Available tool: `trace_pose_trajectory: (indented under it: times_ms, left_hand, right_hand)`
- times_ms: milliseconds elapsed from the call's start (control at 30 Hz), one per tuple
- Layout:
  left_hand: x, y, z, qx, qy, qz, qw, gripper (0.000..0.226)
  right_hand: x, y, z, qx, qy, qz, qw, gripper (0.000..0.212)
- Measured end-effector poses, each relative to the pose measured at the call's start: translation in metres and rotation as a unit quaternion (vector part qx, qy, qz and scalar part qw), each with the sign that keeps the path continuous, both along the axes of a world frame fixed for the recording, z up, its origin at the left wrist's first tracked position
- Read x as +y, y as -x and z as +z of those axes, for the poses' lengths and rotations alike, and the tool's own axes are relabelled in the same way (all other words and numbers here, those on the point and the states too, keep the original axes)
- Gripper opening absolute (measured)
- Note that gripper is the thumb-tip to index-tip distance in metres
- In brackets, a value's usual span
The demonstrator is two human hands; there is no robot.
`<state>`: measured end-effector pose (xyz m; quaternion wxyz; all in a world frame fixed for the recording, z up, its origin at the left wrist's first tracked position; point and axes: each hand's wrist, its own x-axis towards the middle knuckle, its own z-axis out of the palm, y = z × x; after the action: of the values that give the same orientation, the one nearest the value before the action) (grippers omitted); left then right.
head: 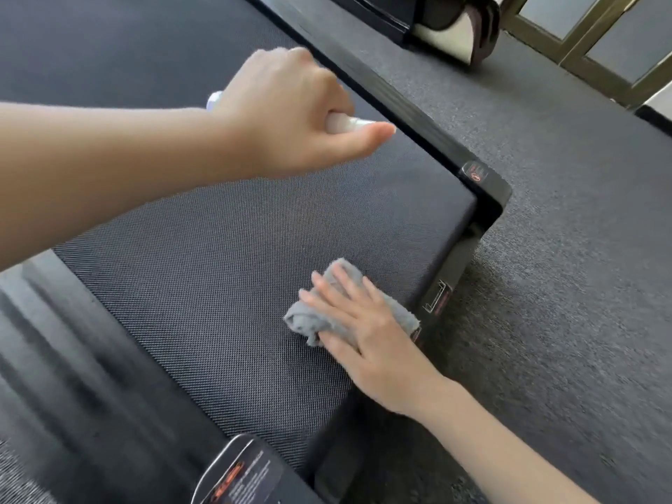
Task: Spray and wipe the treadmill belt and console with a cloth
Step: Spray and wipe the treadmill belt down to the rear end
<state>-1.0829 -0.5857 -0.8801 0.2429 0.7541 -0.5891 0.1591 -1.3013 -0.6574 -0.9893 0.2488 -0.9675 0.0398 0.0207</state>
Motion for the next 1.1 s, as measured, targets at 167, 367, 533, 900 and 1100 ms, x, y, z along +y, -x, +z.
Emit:
trace_pose_trajectory:
  times_ms: [167, 367, 533, 900, 1100]
  left_hand:
    - [0.003, 0.006, 0.006, 0.005, -0.010, 0.009, 1.000, 0.064]
    - [0.008, 0.001, 0.003, 0.006, -0.016, 0.021, 1.000, 0.068]
    - [0.009, -0.001, -0.003, 0.010, -0.025, 0.016, 0.999, 0.068]
    - [0.000, -0.008, -0.011, 0.007, -0.015, 0.011, 1.000, 0.068]
    - [-0.002, -0.019, -0.018, 0.005, -0.004, 0.020, 1.000, 0.065]
  right_hand:
    - [0.064, 0.024, -0.013, -0.035, 0.041, 0.130, 0.990, 0.052]
    - [0.039, 0.027, -0.016, -0.044, 0.068, 0.108, 0.991, 0.048]
    - [-0.009, 0.008, -0.019, -0.041, 0.078, 0.008, 0.996, 0.049]
    - [-0.104, -0.050, -0.017, -0.037, 0.102, -0.145, 0.984, 0.046]
    - [-0.143, -0.076, -0.017, -0.023, 0.103, -0.204, 0.973, 0.052]
